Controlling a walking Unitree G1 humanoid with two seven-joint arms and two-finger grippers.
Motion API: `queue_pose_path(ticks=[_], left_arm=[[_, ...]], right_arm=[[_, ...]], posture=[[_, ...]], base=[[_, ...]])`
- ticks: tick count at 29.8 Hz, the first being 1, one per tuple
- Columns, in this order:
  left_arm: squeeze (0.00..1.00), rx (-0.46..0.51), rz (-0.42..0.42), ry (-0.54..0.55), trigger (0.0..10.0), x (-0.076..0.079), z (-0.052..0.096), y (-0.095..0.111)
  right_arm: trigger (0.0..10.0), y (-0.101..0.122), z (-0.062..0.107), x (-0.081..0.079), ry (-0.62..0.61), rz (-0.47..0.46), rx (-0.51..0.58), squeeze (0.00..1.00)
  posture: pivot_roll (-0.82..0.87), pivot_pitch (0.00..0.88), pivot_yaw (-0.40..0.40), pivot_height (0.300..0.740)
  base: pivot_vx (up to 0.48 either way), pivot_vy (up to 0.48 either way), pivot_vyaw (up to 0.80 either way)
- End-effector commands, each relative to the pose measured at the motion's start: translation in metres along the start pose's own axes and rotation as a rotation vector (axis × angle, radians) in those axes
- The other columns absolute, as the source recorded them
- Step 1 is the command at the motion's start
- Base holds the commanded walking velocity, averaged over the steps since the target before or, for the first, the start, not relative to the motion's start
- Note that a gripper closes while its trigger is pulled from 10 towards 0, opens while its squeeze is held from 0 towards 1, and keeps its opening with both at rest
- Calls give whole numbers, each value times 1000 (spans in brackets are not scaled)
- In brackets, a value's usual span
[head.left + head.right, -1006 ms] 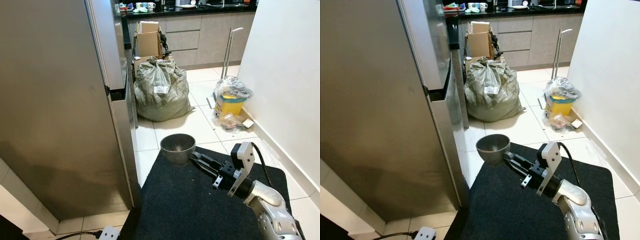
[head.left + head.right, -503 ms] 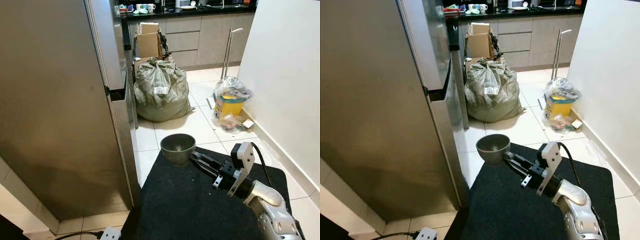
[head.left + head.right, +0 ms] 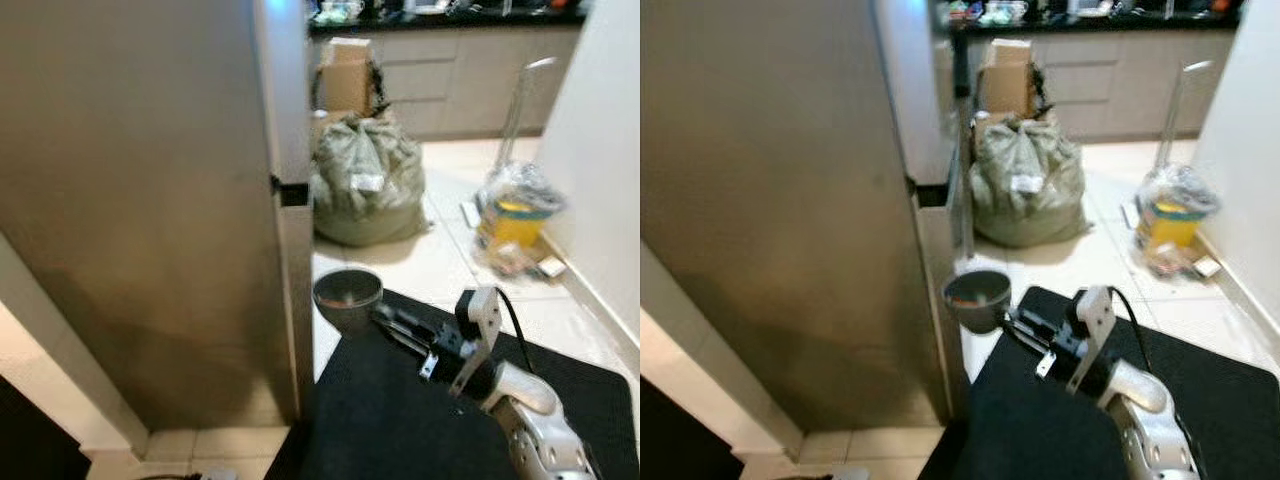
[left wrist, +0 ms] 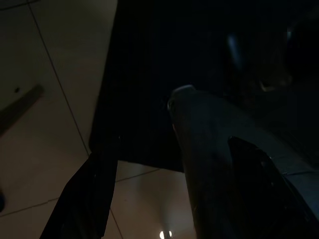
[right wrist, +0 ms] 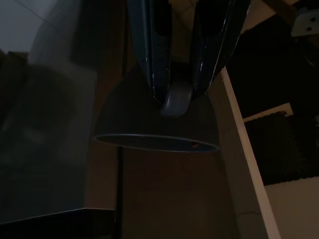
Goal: Restocking fridge
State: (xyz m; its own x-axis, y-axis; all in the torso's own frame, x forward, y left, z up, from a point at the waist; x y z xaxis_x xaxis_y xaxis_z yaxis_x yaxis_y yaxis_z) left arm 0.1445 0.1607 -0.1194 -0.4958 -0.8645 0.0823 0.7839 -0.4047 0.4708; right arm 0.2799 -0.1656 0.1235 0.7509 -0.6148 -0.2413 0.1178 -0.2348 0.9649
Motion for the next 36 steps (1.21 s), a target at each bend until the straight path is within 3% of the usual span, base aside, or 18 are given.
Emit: queue_pose_path(ticks=[1,9,14,22,36], left_arm=[[0,7,-17,6,10000,-4,0,4],[0,33,31,19,10000,-5,0,7],[0,33,0,4,10000,-5,0,8],[0,32,1,-6,10000,-5,1,7],[0,28,8,1,10000,-6,2,5]], right_arm=[[10000,4,2,2,-9,3,15,0],[10000,4,3,2,-14,0,17,0],[10000,5,5,1,-3,-2,15,0],[10000,6,17,-4,37,-24,4,0],[10000,10,18,-5,33,-31,14,0]], posture=[[-124,8,76,740],[-126,8,75,740],[-128,6,74,740],[-131,9,77,740],[-129,14,80,740]], base=[[292,0,0],[146,0,0],[0,0,0],[0,-433,0],[0,-457,0]])
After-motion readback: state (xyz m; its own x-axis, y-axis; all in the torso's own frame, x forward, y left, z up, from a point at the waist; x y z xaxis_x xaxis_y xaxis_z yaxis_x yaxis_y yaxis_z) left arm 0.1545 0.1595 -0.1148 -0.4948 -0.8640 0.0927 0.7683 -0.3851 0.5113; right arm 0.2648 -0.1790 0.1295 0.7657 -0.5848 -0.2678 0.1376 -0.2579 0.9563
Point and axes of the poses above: a point about 5 cm out from each wrist's last joint towards the gripper, its own z axis pointing back from the gripper into the wrist, its own y axis along the axis of the wrist's last joint, x = y × z, the point moved 2 cm from there along -z, pointing out of the wrist towards the gripper, and after that the axes turned 14 degrees about -z, right-handed, at the moved point
